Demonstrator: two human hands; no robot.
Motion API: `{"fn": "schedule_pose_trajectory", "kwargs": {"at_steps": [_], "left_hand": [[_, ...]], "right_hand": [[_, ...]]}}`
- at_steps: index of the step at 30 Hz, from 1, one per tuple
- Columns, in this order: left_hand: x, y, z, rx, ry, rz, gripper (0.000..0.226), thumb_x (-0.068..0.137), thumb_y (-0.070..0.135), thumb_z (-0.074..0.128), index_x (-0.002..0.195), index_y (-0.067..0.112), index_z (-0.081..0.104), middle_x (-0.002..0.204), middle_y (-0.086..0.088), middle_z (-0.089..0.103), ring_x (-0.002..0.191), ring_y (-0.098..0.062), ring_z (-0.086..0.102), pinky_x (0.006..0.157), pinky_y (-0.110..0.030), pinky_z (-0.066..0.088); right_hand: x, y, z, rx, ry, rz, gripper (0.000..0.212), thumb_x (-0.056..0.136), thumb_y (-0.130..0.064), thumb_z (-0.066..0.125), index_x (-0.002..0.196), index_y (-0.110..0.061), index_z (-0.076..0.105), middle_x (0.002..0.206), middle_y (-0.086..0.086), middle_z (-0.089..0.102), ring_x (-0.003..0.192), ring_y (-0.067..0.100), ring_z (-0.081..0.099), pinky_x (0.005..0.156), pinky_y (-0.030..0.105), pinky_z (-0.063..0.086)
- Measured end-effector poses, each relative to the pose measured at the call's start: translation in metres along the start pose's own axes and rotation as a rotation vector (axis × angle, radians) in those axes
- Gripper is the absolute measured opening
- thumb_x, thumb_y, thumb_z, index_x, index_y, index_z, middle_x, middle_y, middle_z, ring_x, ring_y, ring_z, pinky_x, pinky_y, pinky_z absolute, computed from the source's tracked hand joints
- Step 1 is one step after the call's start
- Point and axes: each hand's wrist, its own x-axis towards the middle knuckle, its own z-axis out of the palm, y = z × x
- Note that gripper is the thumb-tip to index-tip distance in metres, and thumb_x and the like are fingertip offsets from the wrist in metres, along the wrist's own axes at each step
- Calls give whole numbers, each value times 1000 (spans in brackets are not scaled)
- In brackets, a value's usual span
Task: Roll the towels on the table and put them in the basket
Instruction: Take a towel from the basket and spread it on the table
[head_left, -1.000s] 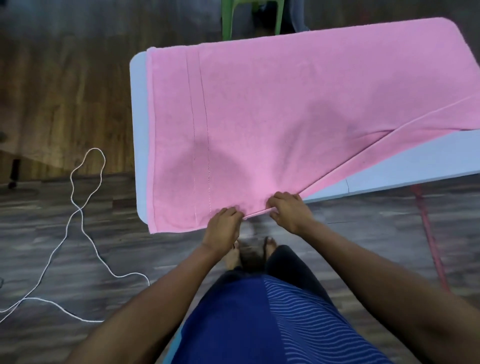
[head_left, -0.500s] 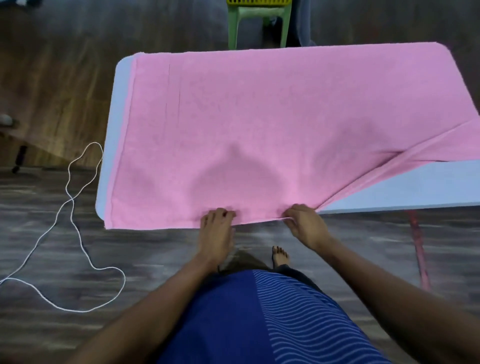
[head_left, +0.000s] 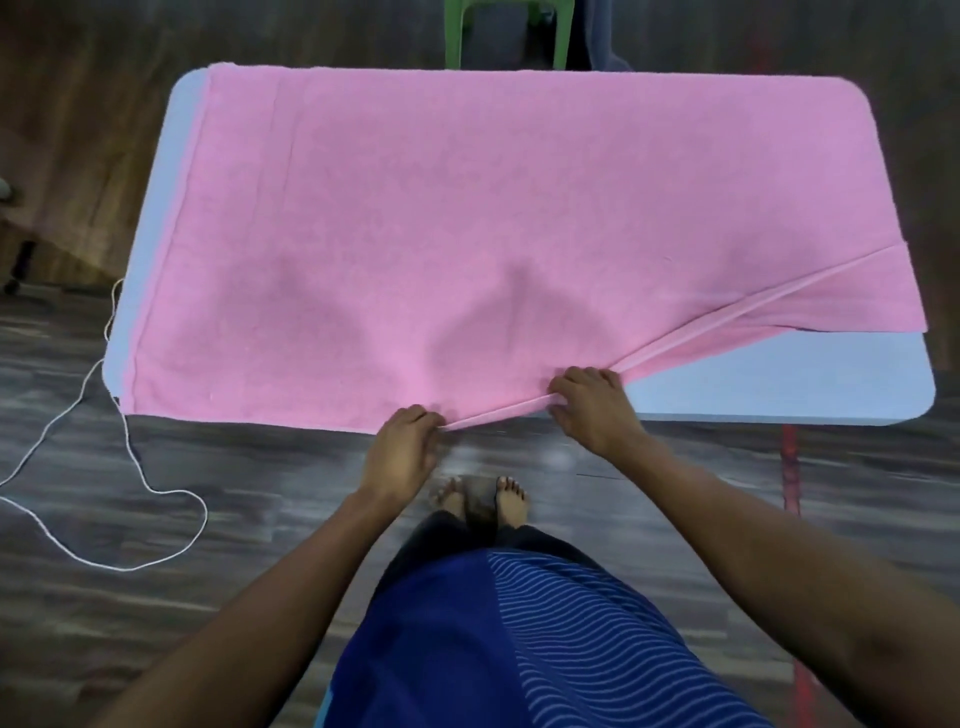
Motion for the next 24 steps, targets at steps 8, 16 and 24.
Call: {"fn": "schedule_pose_trajectory", "kwargs": {"at_steps": [8,16,24], "left_hand": [[21,11,13,23,-56,-108,22,86,5,56,102,11,71,96,-9,67,88,-31,59,72,-36,46],[57,127,52,-1,-242,292,35,85,28,65,118,18,62,112,-4,63,102,-25,54,87,-38,39],[69,143,61,-10,-274,308,19,80,14,55,91,14,70,84,-5,63,81,-28,59,66,-35,46]], "right_hand": [[-57,34,5,56,87,234,17,90,-20,62,105,-16,70,104,7,68,98,32,61,85,39,39],[-64,30,-4,190,90,328,23,93,-21,57,112,-17,70,111,5,65,106,29,56,86,37,36],[-69,93,-27,-20,-33,187,23,88,-39,57,103,-22,64,112,-1,64,114,22,54,110,39,20]]}}
